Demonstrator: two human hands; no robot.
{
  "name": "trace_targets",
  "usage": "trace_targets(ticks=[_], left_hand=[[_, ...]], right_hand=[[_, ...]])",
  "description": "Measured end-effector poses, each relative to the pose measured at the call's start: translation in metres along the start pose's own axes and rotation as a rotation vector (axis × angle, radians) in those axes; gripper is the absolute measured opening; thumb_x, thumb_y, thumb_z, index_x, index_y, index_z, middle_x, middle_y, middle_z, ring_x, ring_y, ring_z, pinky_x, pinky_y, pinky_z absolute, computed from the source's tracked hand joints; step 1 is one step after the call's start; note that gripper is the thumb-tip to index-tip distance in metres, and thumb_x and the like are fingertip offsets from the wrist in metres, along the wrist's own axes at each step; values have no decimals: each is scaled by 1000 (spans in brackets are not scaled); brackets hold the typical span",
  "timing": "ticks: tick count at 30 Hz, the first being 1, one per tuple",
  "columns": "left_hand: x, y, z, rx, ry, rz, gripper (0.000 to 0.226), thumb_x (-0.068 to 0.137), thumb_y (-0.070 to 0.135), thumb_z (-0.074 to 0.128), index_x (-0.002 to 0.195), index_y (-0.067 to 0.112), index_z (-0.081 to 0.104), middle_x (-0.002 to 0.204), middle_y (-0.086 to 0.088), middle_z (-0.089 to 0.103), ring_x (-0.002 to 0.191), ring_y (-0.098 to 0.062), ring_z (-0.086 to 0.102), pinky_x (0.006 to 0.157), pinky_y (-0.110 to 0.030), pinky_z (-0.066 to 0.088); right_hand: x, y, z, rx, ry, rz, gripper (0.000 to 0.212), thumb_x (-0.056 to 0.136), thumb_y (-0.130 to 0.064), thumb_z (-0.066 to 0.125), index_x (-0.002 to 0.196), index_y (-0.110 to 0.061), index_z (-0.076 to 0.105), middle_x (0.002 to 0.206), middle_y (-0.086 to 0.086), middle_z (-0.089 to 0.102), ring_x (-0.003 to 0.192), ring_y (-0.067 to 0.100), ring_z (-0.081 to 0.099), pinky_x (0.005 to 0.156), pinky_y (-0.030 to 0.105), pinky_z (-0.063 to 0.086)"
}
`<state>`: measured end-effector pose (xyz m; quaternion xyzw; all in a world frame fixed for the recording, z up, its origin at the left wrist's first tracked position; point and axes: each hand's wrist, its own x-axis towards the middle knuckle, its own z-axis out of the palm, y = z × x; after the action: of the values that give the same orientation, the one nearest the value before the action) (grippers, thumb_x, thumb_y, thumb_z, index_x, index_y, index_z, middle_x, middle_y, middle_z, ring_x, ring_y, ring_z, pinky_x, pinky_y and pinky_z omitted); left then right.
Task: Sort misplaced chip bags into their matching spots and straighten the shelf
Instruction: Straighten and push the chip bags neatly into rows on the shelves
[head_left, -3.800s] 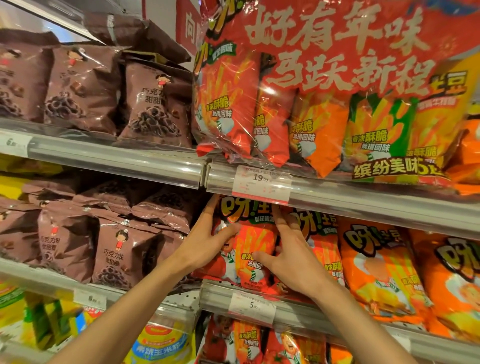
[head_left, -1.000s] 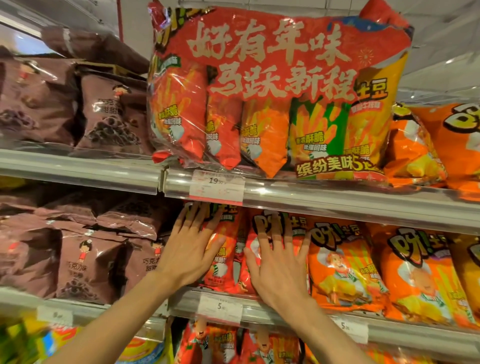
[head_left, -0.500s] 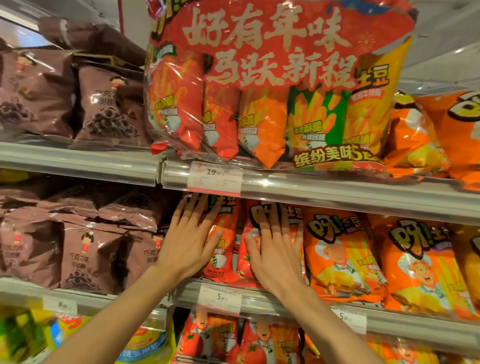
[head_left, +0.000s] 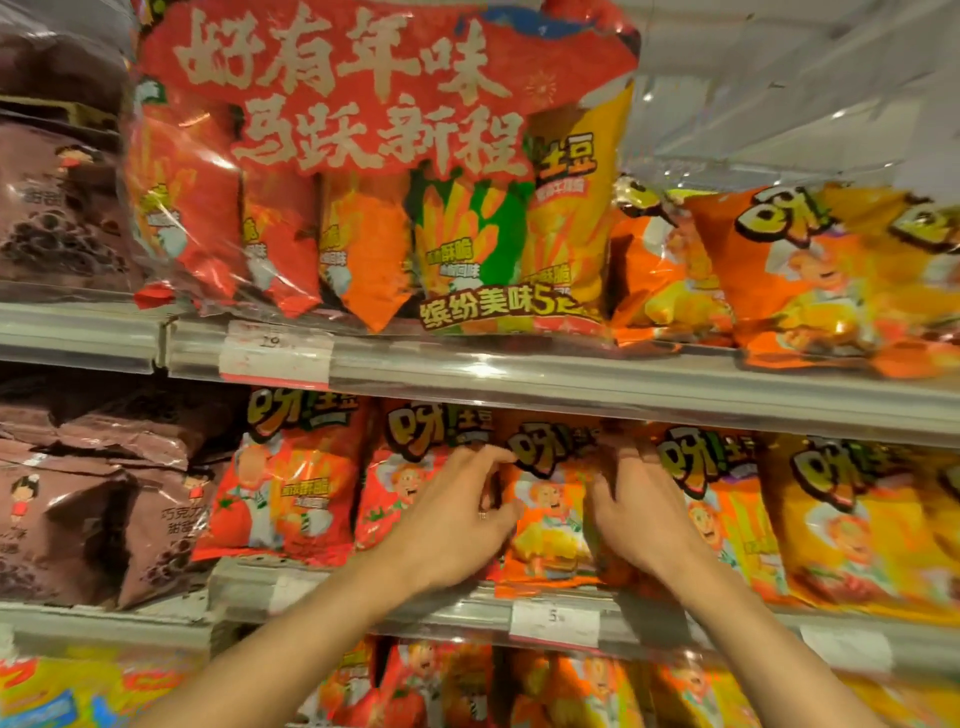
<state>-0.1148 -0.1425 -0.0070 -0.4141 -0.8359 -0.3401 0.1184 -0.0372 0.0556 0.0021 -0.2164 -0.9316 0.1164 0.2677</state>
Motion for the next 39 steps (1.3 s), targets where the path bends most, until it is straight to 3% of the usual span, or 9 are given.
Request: trace_targets(ticks=[6, 12, 14, 16, 21, 24, 29, 34, 39], left_hand=[[18, 28, 33, 50, -234, -163, 76, 91, 52, 58, 153, 37, 16, 161, -10, 19, 145, -30, 33, 114, -33, 31], [38, 30, 50, -108, -300, -379, 94, 89, 59, 55, 158, 30, -3, 166, -12, 8, 149, -32, 25, 120, -42, 27], [43, 30, 52, -236, -272, -434, 102, 79, 62, 58, 158, 32, 0, 163, -14, 21, 145, -34, 33, 117, -45, 32], [46, 31, 52, -318, -233, -466, 101, 75, 58, 62, 156, 31, 8, 156, -10, 33, 138, -34, 42, 112, -46, 40], [50, 31, 54, -409, -158, -475, 37, 87, 28, 71, 113, 31, 44, 122, -11, 57, 96, -20, 60, 74, -34, 52], [49, 31, 55, -469, -109, -427, 42, 85, 19, 74, 100, 43, 43, 119, 3, 54, 90, -8, 60, 81, -36, 57], [50, 33, 53, -573, -69, -431, 51, 65, 18, 80, 87, 56, 54, 123, -2, 58, 113, -17, 59, 89, -43, 58], [55, 23, 56, -604, -105, -444, 57, 66, 14, 81, 103, 45, 50, 122, 5, 62, 125, -14, 53, 98, -40, 53], [54, 22, 57, -584, -140, -397, 83, 82, 0, 72, 146, 33, 32, 133, 2, 57, 117, -16, 58, 82, -22, 55]], right_hand=[[-2, 24, -4, -67, -192, -20, 63, 87, -7, 46, 148, -5, 28, 137, 20, 47, 126, 35, 47, 104, 36, 37], [9, 38, -21, 135, -361, 4, 63, 92, -17, 50, 150, -13, 25, 121, 16, 59, 110, 30, 60, 89, 33, 47], [17, 39, -22, 339, -438, 31, 60, 88, -23, 55, 144, -23, 32, 98, 11, 69, 82, 24, 67, 76, 39, 57], [25, 39, -21, 370, -499, 39, 80, 83, -31, 62, 151, -31, 20, 103, 11, 70, 77, 20, 69, 74, 38, 60], [30, 41, -11, 478, -491, 0, 108, 73, -37, 81, 156, -33, 12, 157, 2, 34, 128, 18, 46, 101, 28, 43], [28, 47, -12, 475, -466, -38, 109, 72, -34, 84, 156, -30, 15, 159, -4, 26, 140, 14, 33, 108, 27, 37], [27, 51, -15, 465, -463, -76, 111, 74, -34, 84, 157, -32, 9, 161, -6, 20, 144, 14, 26, 103, 19, 29], [22, 51, -19, 473, -427, -79, 110, 74, -36, 83, 156, -34, 11, 157, -7, 29, 139, 14, 33, 108, 27, 36], [21, 47, -20, 405, -468, -6, 98, 75, -33, 82, 151, -24, 22, 136, 4, 51, 106, 16, 58, 93, 38, 53]])
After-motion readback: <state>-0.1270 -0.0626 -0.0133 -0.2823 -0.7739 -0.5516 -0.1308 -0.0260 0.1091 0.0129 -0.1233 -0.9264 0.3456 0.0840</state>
